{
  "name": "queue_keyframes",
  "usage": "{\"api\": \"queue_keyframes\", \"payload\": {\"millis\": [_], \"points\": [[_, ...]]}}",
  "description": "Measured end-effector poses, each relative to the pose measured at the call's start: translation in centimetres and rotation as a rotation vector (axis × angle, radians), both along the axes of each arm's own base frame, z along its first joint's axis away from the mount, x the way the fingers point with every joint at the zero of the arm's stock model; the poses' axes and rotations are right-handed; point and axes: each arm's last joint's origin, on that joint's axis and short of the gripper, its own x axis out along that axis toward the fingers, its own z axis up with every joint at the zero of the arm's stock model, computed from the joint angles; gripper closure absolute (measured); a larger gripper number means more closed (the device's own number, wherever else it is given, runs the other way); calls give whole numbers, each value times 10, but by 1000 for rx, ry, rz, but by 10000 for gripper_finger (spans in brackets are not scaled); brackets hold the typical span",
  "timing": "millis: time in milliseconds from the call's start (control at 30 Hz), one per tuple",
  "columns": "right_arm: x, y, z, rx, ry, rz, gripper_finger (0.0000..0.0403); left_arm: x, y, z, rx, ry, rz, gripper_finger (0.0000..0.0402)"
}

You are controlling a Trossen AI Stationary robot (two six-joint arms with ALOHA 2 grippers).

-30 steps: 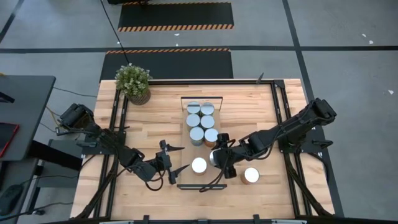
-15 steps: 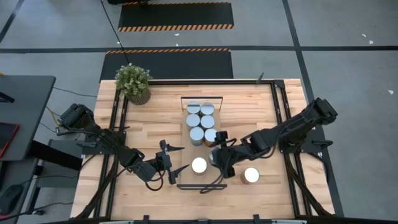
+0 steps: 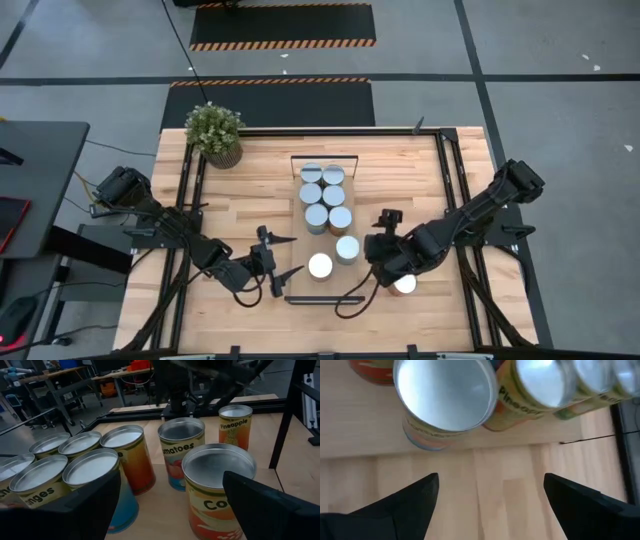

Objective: Pick and place cans onto a shelf
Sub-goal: Put the canned tomatoes on the shelf, then put the canned pineapple on the shelf

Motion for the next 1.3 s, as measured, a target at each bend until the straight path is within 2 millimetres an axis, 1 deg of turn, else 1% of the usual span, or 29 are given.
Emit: {"api": "queue_keyframes", "payload": {"millis": [100, 167, 233, 333, 500, 567, 633, 733, 867, 933, 1100, 1300], "points": [[5, 1, -16, 32, -74, -2, 35, 1, 1, 0, -14, -6, 11, 44], [12, -3, -22, 31, -145, -17, 35, 1, 1, 0, -16, -7, 14, 44], [22, -7, -21, 36, -218, -20, 35, 1, 1, 0, -16, -7, 15, 44], [25, -11, -17, 32, -222, -24, 35, 0, 1, 0, -17, -7, 11, 44], [11, -10, -15, 23, -148, -68, 35, -1, -1, 0, -13, -2, 6, 44], [6, -8, -16, 16, -116, -59, 35, -1, -1, -1, -11, 0, 6, 44], [1, -5, -14, 44, -82, -37, 35, -1, -1, -1, -10, 5, 7, 44], [-7, -5, -9, 145, -24, -27, 35, -1, 0, -2, -18, 9, 10, 44], [-14, -5, -3, 307, 27, -69, 35, -1, 0, -2, -23, 8, 11, 44], [-14, -1, -6, 350, 39, -101, 35, -1, 0, -2, -28, 7, 13, 44], [-16, 16, -23, 389, 104, -173, 37, -1, 0, -4, -42, 13, 17, 44], [-23, 21, -25, 419, 103, -288, 41, -1, 0, -4, -54, 15, 11, 44]]}}
